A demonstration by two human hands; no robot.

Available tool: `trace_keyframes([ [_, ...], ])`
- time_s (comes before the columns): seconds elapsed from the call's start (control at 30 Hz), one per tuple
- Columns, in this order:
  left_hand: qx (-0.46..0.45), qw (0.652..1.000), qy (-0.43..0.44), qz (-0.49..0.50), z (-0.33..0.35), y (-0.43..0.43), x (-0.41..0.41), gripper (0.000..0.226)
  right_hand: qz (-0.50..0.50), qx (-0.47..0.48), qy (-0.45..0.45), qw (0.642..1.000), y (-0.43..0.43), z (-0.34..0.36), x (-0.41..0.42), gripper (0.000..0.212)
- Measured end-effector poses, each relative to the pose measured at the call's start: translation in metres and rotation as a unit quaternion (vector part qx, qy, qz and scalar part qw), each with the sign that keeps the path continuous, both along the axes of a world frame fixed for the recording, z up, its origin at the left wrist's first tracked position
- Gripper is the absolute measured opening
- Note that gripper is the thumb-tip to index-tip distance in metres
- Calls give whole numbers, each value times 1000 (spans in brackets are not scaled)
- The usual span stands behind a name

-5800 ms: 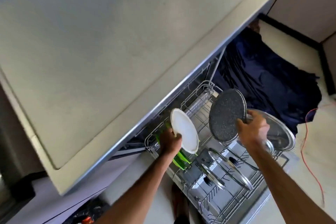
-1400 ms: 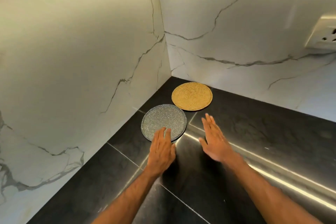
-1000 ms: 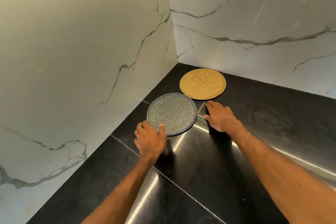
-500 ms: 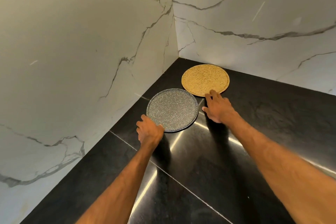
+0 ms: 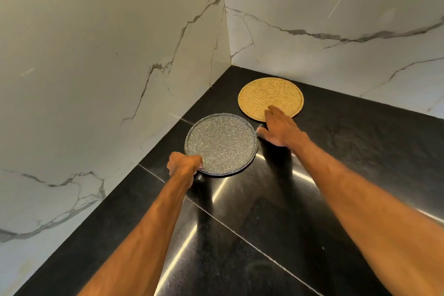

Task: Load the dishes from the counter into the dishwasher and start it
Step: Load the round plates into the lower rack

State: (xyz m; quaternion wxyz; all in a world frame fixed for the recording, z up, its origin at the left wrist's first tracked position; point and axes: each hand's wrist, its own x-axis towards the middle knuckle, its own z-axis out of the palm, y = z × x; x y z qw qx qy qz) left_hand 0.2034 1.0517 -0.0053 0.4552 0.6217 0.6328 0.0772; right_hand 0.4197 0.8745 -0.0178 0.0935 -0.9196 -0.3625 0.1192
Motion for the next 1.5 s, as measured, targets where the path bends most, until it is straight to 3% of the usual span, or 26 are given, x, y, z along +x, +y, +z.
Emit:
trace_keyframes([
  [0.2,-151,961,-191,133,11,-1,-19,16,-50,56,-36,997,-45,-16,-49,49],
  [0.4,-150,949,-218,171,-3,-19,-57,15,-102,100,-17,990,-168,-4,-125,31],
  [0.53,-193,945,-222,146,-7,-54,-62,16,-217,99,37,970,-211,17,-152,33],
  [0.57,-196,944,-222,144,-8,-61,-61,16,-243,96,25,965,-214,20,-146,36],
  [0.6,-194,945,-221,143,-9,-66,-60,16,-266,81,14,960,-212,22,-134,54],
  [0.67,-189,947,-222,137,-8,-77,-57,16,-312,23,66,948,-203,25,-105,112],
  [0.7,-187,947,-222,136,-7,-82,-56,16,-321,-18,95,942,-197,27,-92,129],
  [0.77,-188,946,-225,134,-6,-89,-57,15,-308,-85,131,938,-185,31,-75,141],
  [0.87,-185,948,-229,121,1,-107,-61,11,-328,-60,196,922,-189,29,-63,144],
  [0.93,-170,950,-234,117,8,-122,-66,10,-340,-16,238,910,-204,30,-59,131],
  [1.03,-155,952,-244,103,18,-146,-72,9,-339,40,253,905,-243,37,-76,70],
  [1.13,-133,956,-253,58,28,-172,-81,17,-380,197,261,865,-290,49,-110,45],
  [1.23,-73,958,-275,-40,46,-214,-92,73,-404,315,226,829,-349,80,-152,41],
  [1.3,-49,943,-305,-121,64,-250,-100,93,-399,343,143,838,-389,105,-182,33],
  [1.4,-48,928,-264,-257,82,-320,-116,68,-378,374,11,847,-447,131,-234,21],
  [1.5,-70,929,-226,-286,86,-402,-130,47,-338,415,-27,844,-502,130,-286,23],
])
